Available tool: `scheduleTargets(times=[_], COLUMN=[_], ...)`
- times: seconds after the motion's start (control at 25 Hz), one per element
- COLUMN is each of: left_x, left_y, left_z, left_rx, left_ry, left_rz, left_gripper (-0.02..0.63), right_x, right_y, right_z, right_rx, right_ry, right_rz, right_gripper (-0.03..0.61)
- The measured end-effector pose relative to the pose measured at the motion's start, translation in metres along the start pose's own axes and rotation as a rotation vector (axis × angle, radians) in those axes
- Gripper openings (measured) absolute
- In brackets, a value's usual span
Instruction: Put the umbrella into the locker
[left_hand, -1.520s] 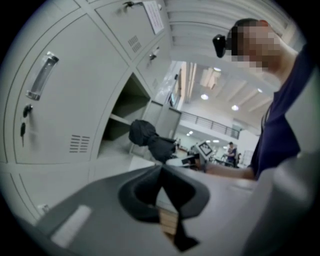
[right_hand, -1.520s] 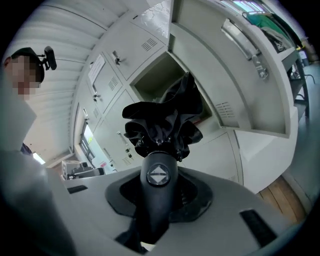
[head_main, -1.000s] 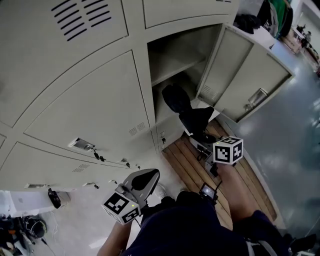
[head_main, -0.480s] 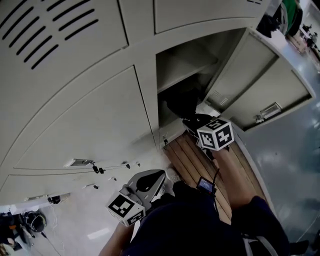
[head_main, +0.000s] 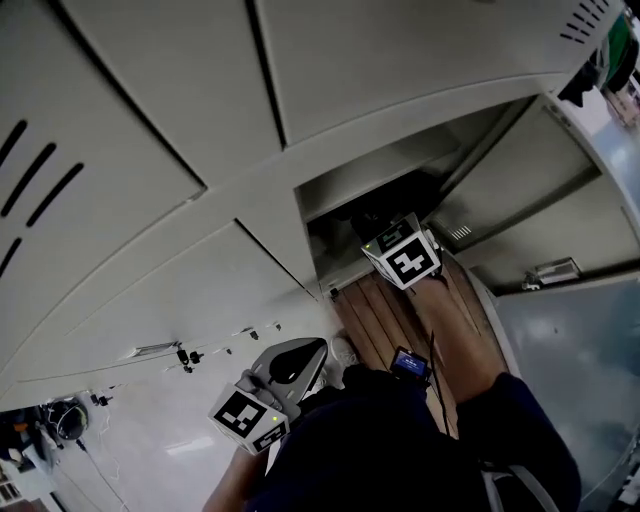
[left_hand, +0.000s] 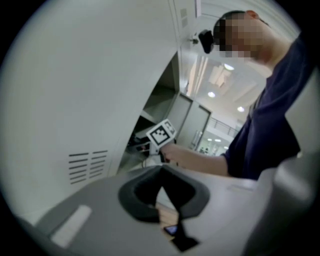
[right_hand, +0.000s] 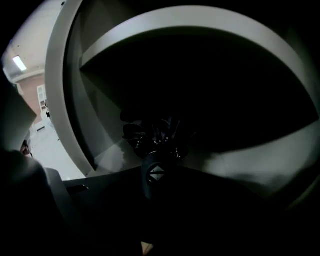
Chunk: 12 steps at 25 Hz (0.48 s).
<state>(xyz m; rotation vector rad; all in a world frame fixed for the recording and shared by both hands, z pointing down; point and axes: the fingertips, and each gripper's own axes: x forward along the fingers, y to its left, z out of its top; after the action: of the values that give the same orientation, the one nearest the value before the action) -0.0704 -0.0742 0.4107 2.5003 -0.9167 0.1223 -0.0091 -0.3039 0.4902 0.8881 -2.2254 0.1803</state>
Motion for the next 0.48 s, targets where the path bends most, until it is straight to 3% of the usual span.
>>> scheduleTargets(times=[0.2, 0.48], left_x=[0.012, 0.025], left_y=[0.006, 0.007], left_z=[0.002, 0.005], left_rx=[-0.012, -0.013], left_ry=[0.006, 0.016], left_rz=[0.018, 0.037], left_gripper=[0.003, 0.003], right_x=[0.023, 0.053], right_y=[-0.017, -0.029], right_z=[0.014, 0.018], right_rx=[-0.132, -0.221], right_ry=[0.027, 0.046], right_rz=[-0.051, -0.058], right_gripper=[0.1, 0.1])
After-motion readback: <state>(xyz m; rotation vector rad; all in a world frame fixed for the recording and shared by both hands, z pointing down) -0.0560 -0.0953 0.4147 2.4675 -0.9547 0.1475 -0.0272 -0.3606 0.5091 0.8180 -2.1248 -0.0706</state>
